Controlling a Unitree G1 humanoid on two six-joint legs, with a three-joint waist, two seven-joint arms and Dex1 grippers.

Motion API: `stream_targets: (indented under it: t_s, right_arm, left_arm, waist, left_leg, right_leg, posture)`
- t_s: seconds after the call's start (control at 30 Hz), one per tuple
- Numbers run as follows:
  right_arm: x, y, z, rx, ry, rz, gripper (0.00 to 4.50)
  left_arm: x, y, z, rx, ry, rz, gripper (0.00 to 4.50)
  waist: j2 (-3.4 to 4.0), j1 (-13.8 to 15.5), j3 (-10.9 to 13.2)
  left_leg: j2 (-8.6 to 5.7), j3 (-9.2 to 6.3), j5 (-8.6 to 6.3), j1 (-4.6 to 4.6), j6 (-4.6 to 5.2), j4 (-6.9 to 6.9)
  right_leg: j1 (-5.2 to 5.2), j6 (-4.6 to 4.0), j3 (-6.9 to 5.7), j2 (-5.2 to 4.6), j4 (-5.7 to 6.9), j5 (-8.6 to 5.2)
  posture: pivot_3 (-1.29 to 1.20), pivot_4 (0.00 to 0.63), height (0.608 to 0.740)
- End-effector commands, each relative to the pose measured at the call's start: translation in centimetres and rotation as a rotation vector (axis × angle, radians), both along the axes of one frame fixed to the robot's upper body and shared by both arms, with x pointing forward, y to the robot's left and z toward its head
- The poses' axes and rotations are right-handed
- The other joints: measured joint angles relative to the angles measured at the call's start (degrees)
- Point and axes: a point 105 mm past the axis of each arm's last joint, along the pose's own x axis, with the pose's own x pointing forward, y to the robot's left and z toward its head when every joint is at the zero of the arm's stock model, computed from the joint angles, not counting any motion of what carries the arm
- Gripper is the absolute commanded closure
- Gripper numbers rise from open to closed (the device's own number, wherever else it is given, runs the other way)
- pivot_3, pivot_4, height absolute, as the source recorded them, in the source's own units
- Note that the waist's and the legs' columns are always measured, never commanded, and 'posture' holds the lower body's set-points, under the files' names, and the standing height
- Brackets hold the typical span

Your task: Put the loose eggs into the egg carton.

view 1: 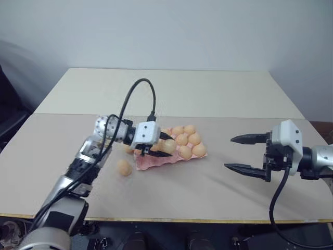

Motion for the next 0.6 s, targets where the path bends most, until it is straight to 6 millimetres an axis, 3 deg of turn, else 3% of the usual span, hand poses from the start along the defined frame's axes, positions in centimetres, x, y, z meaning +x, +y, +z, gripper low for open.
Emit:
stream_targets:
  t_s: [0.03,0.23,0.47,0.6]
  right_arm:
    - [-0.3,0.1,1.2,-0.003,-0.064,0.007,0.0]
    - [-0.5,0.0,1.3,-0.003,-0.065,-0.003,0.0]
    - [-0.5,0.0,1.1,-0.001,-0.064,-0.009,0.0]
    - [-0.4,0.1,1.1,0.004,-0.062,-0.003,0.0]
  left_arm:
    - [0.5,-0.9,0.3,-0.002,-0.046,0.002,2.38]
    - [0.5,-0.9,-0.9,0.064,-0.051,-0.021,2.38]
    - [0.7,-0.9,-0.6,0.032,-0.032,-0.002,0.12]
    - [0.3,-0.5,0.4,0.009,-0.024,-0.013,0.03]
  waist:
    - [0.0,0.0,0.0]
    - [0.0,0.0,0.0]
    - [0.0,0.0,0.0]
    - [0.0,0.0,0.0]
  left_leg:
    - [0.0,0.0,0.0,-0.01,0.0,0.0]
    - [-0.01,-0.01,0.0,-0.01,0.0,0.0]
    - [-0.02,-0.01,0.0,-0.02,0.0,0.0]
    - [-0.01,-0.01,0.0,-0.02,0.0,-0.01]
  right_leg:
    - [-0.01,0.0,0.0,0.0,-0.01,0.0]
    - [-0.01,0.01,0.0,0.0,-0.01,0.0]
    - [-0.01,0.01,0.0,-0.01,-0.02,0.01]
    - [-0.01,0.01,0.0,-0.01,-0.02,0.0]
  posture:
    - [0.0,0.15,0.74]
    - [0.0,0.15,0.74]
    - [0.0,0.15,0.74]
    - [0.0,0.15,0.74]
